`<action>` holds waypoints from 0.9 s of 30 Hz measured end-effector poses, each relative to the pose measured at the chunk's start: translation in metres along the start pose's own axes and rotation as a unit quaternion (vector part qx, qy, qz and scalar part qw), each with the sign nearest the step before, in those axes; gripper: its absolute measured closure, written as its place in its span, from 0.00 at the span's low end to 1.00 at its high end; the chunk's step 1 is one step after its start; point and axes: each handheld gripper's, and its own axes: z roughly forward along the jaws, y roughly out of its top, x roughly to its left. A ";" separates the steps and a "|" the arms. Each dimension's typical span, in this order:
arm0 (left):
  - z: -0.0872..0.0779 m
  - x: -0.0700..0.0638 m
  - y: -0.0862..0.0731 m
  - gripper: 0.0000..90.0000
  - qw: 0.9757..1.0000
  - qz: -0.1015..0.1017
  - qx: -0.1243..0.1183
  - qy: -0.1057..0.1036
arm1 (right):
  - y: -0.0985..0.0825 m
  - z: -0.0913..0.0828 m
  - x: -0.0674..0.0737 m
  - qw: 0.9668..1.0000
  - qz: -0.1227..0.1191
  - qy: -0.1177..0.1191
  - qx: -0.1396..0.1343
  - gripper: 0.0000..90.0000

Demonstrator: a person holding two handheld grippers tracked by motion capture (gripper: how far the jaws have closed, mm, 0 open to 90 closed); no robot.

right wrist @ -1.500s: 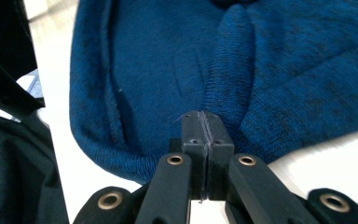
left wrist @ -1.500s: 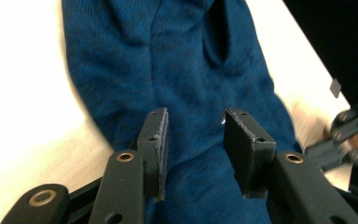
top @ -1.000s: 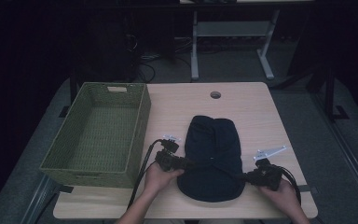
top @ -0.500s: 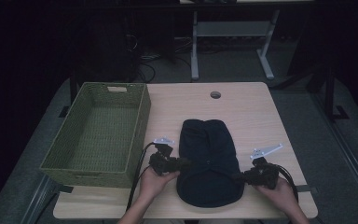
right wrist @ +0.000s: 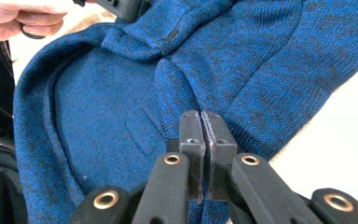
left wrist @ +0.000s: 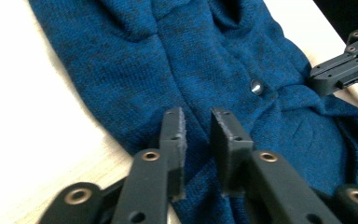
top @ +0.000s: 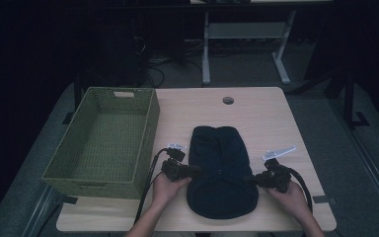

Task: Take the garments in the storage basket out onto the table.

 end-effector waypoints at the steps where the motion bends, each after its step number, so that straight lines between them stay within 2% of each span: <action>1: -0.002 -0.001 0.000 0.81 1.000 0.005 -0.004 0.002 | 0.001 0.000 0.001 1.000 0.000 -0.002 0.000 0.96; 3: -0.008 -0.004 0.000 0.81 1.000 0.009 -0.015 -0.007 | 0.001 -0.003 0.004 1.000 -0.005 -0.007 -0.002 0.96; 6: -0.017 -0.012 -0.003 0.83 0.999 0.023 -0.020 -0.025 | 0.000 -0.009 0.007 1.000 -0.005 0.000 -0.014 0.96; 10: -0.023 -0.019 -0.014 0.88 0.998 0.039 -0.005 -0.048 | -0.006 -0.015 0.013 1.000 -0.011 0.011 -0.021 0.96; 12: -0.023 -0.020 -0.019 0.89 0.998 0.040 0.005 -0.054 | -0.012 -0.016 0.015 1.000 -0.011 0.016 -0.022 0.96; 16: -0.018 -0.018 -0.027 0.88 0.998 0.041 0.028 -0.048 | -0.023 -0.010 0.012 1.000 -0.004 0.007 0.000 0.96; 19: -0.018 -0.017 -0.028 0.88 0.997 0.033 0.025 -0.058 | -0.026 -0.009 0.010 1.000 0.002 0.018 -0.013 0.96; 23: -0.027 -0.025 -0.025 0.87 0.996 0.047 0.012 -0.077 | -0.026 -0.019 0.015 0.999 -0.003 0.036 -0.028 0.95; 26: -0.027 -0.031 -0.027 0.88 0.995 0.060 0.023 -0.079 | -0.030 -0.028 0.017 0.998 0.000 0.049 -0.041 0.95; 27: -0.026 -0.031 -0.029 0.88 0.995 0.058 0.029 -0.080 | -0.032 -0.029 0.018 0.998 0.000 0.052 -0.043 0.95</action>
